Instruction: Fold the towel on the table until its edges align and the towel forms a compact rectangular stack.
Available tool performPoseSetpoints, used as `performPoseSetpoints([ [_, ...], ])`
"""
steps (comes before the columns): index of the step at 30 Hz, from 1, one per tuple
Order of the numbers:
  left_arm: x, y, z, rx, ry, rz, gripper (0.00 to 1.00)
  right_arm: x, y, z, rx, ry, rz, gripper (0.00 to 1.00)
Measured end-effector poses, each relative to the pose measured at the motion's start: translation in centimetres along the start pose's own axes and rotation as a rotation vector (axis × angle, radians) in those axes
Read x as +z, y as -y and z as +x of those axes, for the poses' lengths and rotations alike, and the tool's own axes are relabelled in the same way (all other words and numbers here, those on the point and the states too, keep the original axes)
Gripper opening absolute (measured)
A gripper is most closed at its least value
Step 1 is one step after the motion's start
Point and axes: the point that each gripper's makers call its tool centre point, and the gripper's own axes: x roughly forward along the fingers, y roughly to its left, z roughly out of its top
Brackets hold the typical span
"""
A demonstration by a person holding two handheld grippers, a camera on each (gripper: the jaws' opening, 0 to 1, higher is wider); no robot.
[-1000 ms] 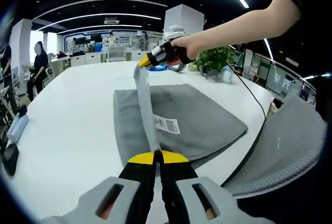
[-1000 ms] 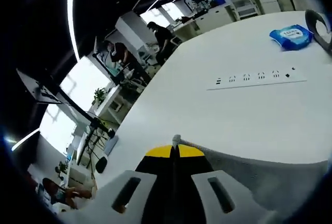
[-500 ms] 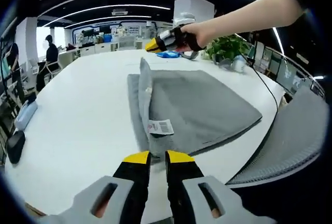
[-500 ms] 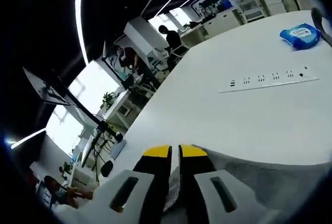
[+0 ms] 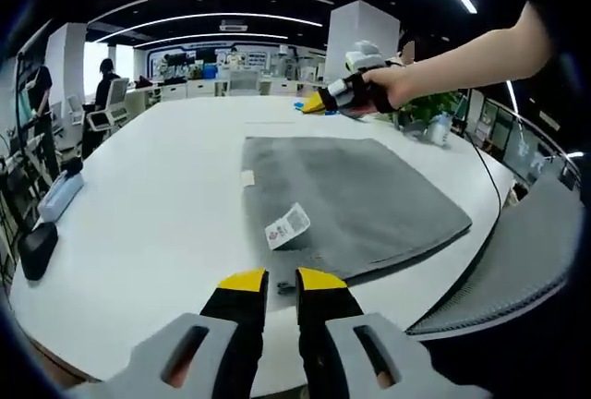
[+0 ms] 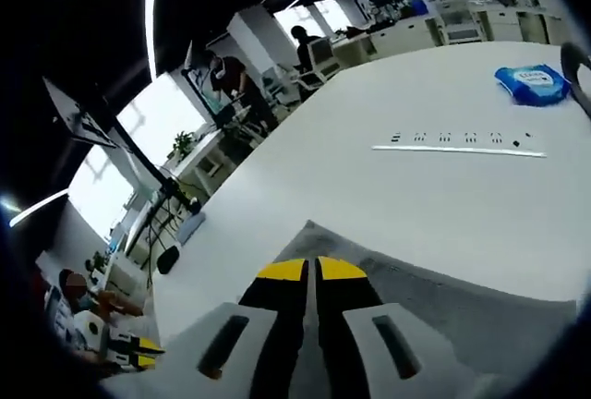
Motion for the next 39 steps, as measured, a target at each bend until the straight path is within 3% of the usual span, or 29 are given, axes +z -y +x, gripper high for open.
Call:
performPoseSetpoints([
  [6, 2.1, 2.9, -0.1, -0.066, 0.021, 0.044, 0.12, -1.4, 1.0, -3.7, -0.032, 0.002, 0.026, 0.01],
  [10, 3.4, 4.1, -0.2, -0.075, 0.038, 0.098, 0.12, -2.5, 2.0, -6.0, -0.062, -0.006, 0.021, 0.01],
  [13, 4.7, 5.7, -0.1, -0.114, 0.066, 0.099, 0.12, -2.9, 2.2, -7.9, -0.064, 0.007, 0.03, 0.01],
  [15, 5.5, 7.3, 0.3, -0.165, 0.066, 0.147, 0.12, -3.4, 2.2, -9.1, -0.053, -0.003, 0.037, 0.01],
  [18, 7.2, 9.7, 1.3, -0.209, 0.059, 0.237, 0.12, -4.0, 1.7, -11.5, -0.035, -0.036, -0.029, 0.02],
  [21, 9.5, 12.1, 1.8, -0.25, 0.087, 0.27, 0.12, -4.0, 2.5, -13.4, -0.038, -0.066, -0.12, 0.02],
  [25, 11.9, 15.8, 2.8, -0.315, 0.105, 0.375, 0.12, -3.8, 3.1, -15.8, -0.053, -0.063, -0.17, 0.02],
  [27, 12.4, 17.7, 3.4, -0.35, 0.098, 0.426, 0.12, -3.7, 3.2, -16.8, -0.059, -0.051, -0.178, 0.02],
  [34, 11.6, 23.4, 4.8, -0.477, 0.047, 0.496, 0.12, -3.9, 5.0, -18.5, -0.082, -0.057, -0.246, 0.03],
  [37, 10.1, 25.3, 5.7, -0.521, 0.001, 0.552, 0.12, -4.6, 6.0, -18.7, -0.092, -0.094, -0.296, 0.02],
  [39, 8.3, 26.8, 6.4, -0.597, -0.06, 0.594, 0.12, -5.0, 6.8, -18.6, -0.099, -0.111, -0.307, 0.02],
])
